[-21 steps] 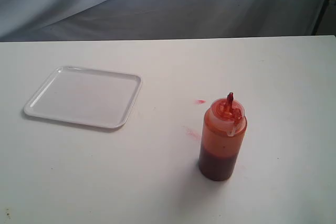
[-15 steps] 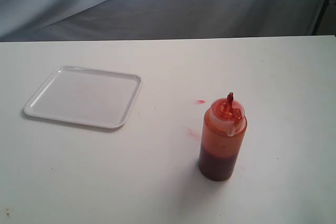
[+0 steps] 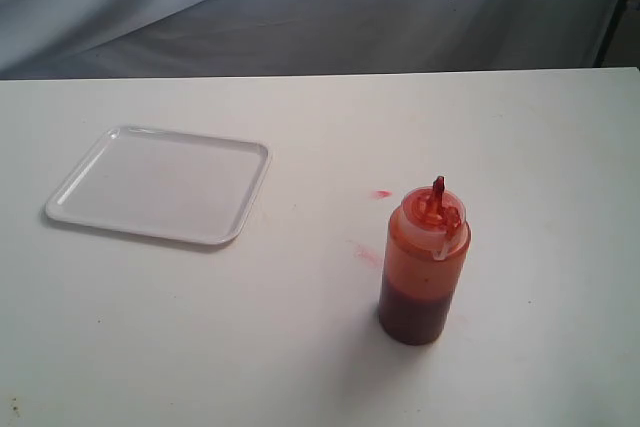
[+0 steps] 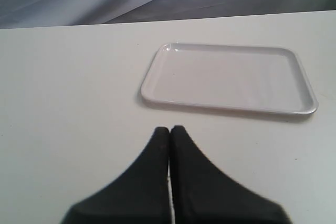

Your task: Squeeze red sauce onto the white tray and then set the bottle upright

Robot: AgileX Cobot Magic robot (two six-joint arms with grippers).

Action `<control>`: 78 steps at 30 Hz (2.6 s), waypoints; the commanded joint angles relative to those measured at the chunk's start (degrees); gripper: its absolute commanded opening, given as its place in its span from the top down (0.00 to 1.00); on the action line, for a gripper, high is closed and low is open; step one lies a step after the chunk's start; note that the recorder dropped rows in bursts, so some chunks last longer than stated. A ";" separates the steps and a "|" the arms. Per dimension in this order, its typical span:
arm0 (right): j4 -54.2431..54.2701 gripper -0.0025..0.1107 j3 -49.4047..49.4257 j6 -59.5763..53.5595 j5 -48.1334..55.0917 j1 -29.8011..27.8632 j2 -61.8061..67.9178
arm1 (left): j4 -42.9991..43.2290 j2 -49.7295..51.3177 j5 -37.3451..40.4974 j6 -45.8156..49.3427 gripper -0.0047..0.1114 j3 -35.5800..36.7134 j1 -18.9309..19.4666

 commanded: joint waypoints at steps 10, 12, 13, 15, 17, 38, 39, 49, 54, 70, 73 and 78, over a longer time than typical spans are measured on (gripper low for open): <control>0.13 0.98 0.19 0.14 -0.31 -0.09 -0.07 | 2.13 0.30 -0.83 0.12 0.96 0.30 -0.30; 0.13 0.98 0.19 0.14 -0.31 -0.09 -0.07 | 2.29 0.30 -0.83 0.12 0.96 0.30 -0.30; 0.13 0.98 0.19 0.14 -0.31 -0.09 -0.07 | 2.53 0.30 -0.83 0.12 0.96 0.30 -0.30; 0.13 0.98 0.19 0.14 -0.31 -0.09 -0.07 | 2.53 0.30 -0.83 0.12 0.96 0.30 -0.30; 0.13 0.98 0.19 0.14 -0.31 -0.09 -0.07 | 2.98 0.30 -0.83 0.12 0.96 0.30 -0.30; 0.13 0.98 0.19 0.14 -0.31 -0.09 -0.07 | -3.21 0.30 -55.70 -23.21 0.96 0.30 -0.30; 0.13 0.98 0.19 0.14 -0.31 -0.09 -0.07 | -2.33 0.30 -58.76 -23.21 0.96 0.30 -0.30; 0.13 0.98 0.19 0.14 -0.31 -0.09 -0.07 | 7.04 13.95 -52.60 -22.08 0.96 -13.88 -0.30; 0.13 0.98 0.19 0.14 -0.31 -0.09 -0.07 | 26.74 33.80 -56.39 -30.72 0.96 -19.39 -0.30; 0.13 0.98 0.19 0.14 -0.31 -0.09 -0.07 | 56.87 93.13 -84.03 -25.66 0.88 -27.92 -0.30; 0.13 0.98 0.19 0.14 -0.31 -0.09 -0.07 | 62.76 97.39 -84.03 -25.66 0.76 -31.39 -0.30; 0.13 0.98 0.19 0.14 -0.31 -0.09 -0.07 | 62.37 99.70 -84.03 -26.08 0.17 -34.14 -0.66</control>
